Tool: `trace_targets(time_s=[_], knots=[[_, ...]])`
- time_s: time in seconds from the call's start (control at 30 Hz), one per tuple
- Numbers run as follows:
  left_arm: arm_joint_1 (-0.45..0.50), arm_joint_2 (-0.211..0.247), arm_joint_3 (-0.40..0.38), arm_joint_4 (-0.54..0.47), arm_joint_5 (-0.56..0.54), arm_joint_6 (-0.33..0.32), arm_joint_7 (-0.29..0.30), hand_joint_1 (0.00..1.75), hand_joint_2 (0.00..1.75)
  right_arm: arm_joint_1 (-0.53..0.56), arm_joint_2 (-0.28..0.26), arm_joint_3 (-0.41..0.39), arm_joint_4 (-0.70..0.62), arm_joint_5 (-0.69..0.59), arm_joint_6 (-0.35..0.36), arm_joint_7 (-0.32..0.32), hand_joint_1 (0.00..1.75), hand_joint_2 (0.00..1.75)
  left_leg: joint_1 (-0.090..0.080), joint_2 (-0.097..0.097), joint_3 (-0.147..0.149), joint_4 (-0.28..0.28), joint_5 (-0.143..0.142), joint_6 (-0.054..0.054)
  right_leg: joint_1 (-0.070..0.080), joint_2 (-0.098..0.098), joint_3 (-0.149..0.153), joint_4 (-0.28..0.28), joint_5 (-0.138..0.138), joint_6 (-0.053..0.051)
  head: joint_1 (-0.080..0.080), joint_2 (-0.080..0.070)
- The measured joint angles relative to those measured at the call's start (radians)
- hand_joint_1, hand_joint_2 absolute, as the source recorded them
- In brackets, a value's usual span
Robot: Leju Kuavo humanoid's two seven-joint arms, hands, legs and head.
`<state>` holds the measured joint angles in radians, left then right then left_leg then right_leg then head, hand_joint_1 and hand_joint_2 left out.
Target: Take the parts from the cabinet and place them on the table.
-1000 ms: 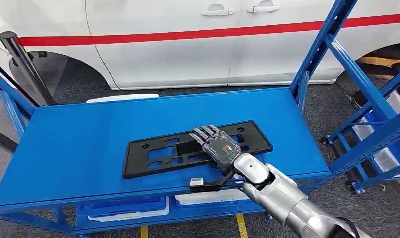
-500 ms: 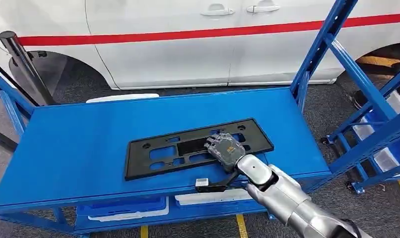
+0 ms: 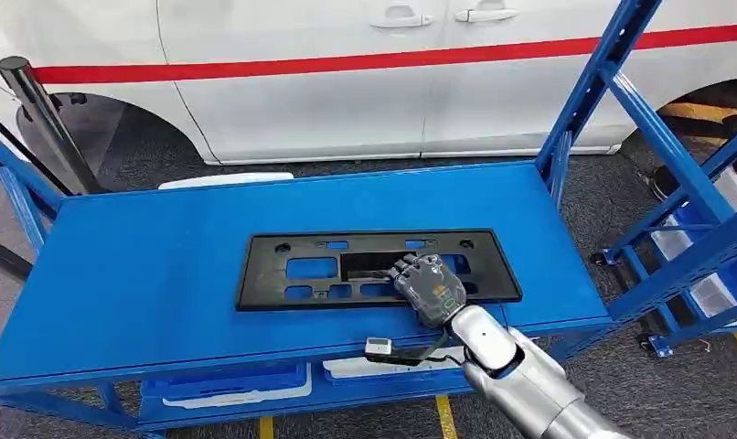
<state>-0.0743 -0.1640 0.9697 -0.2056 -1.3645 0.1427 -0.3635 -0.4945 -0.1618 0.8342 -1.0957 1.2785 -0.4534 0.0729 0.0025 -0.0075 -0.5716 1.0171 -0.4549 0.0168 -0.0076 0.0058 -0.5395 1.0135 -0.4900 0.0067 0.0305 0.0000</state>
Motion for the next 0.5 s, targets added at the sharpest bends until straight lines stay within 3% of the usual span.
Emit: trace_targets(time_s=[0.17,0.33,0.5], knots=[[0.001,-0.002,0.013,0.000,0.007,0.013,0.002,0.00,0.00,0.185,-0.004,-0.101,-0.200,0.243,-0.200,0.041,1.75,1.75,0.000,-0.001,-0.002,0.000,-0.002,0.001,0.000,-0.001,-0.001,0.000,-0.002,0.000,0.000,0.000],[0.001,-0.006,0.019,0.000,0.014,0.018,0.006,0.00,0.00,0.290,-0.002,-0.168,-0.340,0.284,-0.223,0.033,1.75,1.75,0.000,-0.001,-0.002,-0.001,-0.002,0.000,0.000,0.000,-0.002,0.000,-0.002,0.000,0.000,0.000],[0.002,-0.008,0.036,0.000,0.028,0.026,0.010,0.00,0.00,0.388,0.008,-0.233,-0.504,0.290,-0.235,-0.077,1.75,1.75,0.000,-0.001,-0.002,-0.001,-0.002,0.000,0.000,0.000,-0.002,0.000,-0.002,0.000,0.000,0.000]])
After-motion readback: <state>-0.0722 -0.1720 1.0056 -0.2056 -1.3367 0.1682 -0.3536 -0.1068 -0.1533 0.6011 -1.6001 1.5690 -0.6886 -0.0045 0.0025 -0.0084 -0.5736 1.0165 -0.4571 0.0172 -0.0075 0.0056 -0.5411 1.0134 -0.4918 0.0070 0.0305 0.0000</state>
